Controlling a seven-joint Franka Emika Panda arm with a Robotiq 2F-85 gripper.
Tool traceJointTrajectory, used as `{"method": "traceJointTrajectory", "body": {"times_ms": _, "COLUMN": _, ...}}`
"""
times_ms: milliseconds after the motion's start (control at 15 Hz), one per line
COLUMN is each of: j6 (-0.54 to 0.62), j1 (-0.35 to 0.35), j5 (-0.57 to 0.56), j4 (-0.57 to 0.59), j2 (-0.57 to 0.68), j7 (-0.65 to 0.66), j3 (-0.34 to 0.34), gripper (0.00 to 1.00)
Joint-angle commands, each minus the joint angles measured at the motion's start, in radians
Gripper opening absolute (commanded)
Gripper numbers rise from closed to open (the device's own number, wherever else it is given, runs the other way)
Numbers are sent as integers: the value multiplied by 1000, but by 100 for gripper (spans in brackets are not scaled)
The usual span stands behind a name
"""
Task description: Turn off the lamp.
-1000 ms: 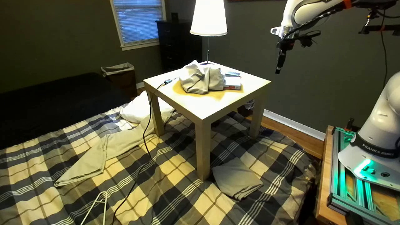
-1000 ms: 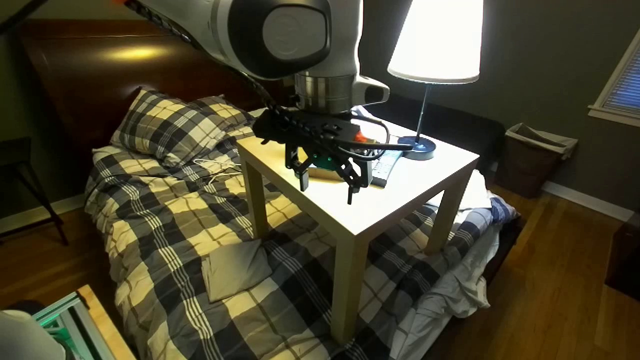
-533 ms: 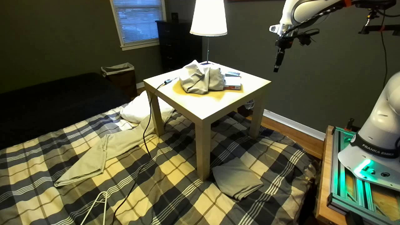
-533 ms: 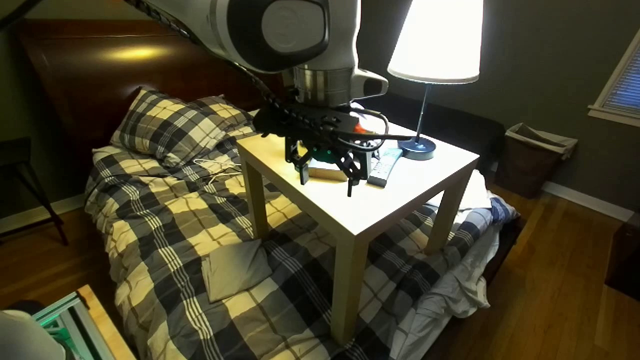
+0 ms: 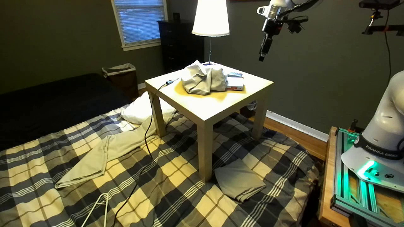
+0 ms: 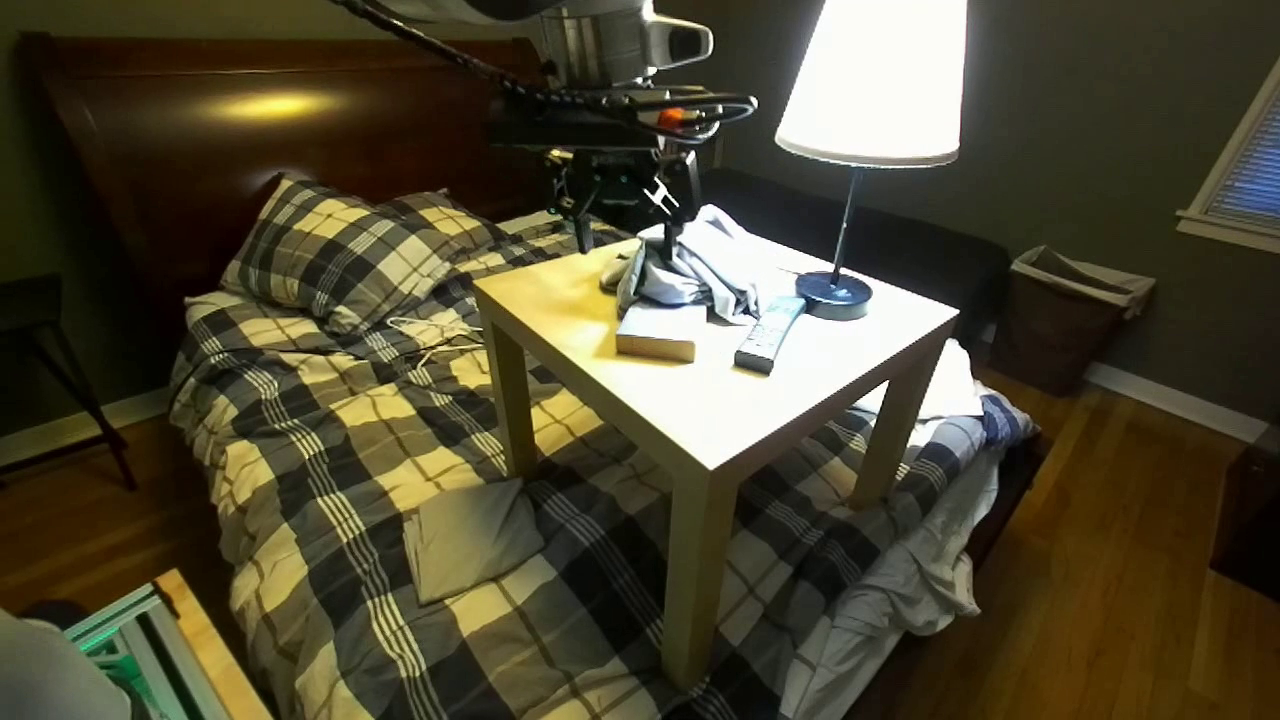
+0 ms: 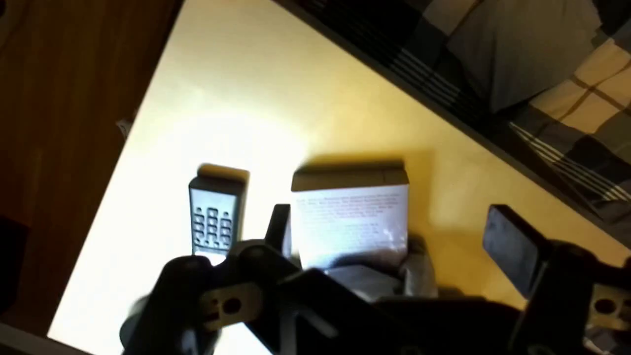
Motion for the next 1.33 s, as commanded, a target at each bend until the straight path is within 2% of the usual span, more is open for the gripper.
{"method": "traceJointTrajectory", "body": {"times_ms": 0, "j6": -26, "j1": 32, "j5": 16, "j4": 98, "j2": 68, "j7": 60, "j3": 52, "gripper": 100}}
{"method": "traceJointTrajectory", "body": {"times_ms": 533, "j6": -26, "j1": 58, "j5": -52, "j4": 341, "j2": 257, "j7": 284, "j3": 171, "gripper": 100}}
{"method": "traceJointTrajectory", "body": {"times_ms": 933, "j6": -43, "j1": 83, "j5": -38, "j4": 585, "j2": 448, "j7": 303, "j3": 203, "gripper": 100}}
{"method": "traceJointTrajectory", "body": {"times_ms": 1067, "j6": -56, "j1": 87, "j5": 1, "j4": 670, "j2": 512, "j7": 280, "j3": 212, "gripper": 100}}
{"method": "traceJointTrajectory", "body": {"times_ms": 1133, "j6": -54, "j1": 88, "j5": 10, "j4": 698, "j2": 535, "j7": 273, "j3": 216, "gripper": 100}}
{"method": "traceJointTrajectory", "body": {"times_ms": 1200, "j6": -6, "j1": 85, "j5": -18, "j4": 599, "j2": 464, "j7": 284, "j3": 209, "gripper": 100}}
{"method": "traceJointTrajectory", "body": {"times_ms": 1267, "j6": -8, "j1": 87, "j5": -12, "j4": 630, "j2": 490, "j7": 284, "j3": 212, "gripper": 100}}
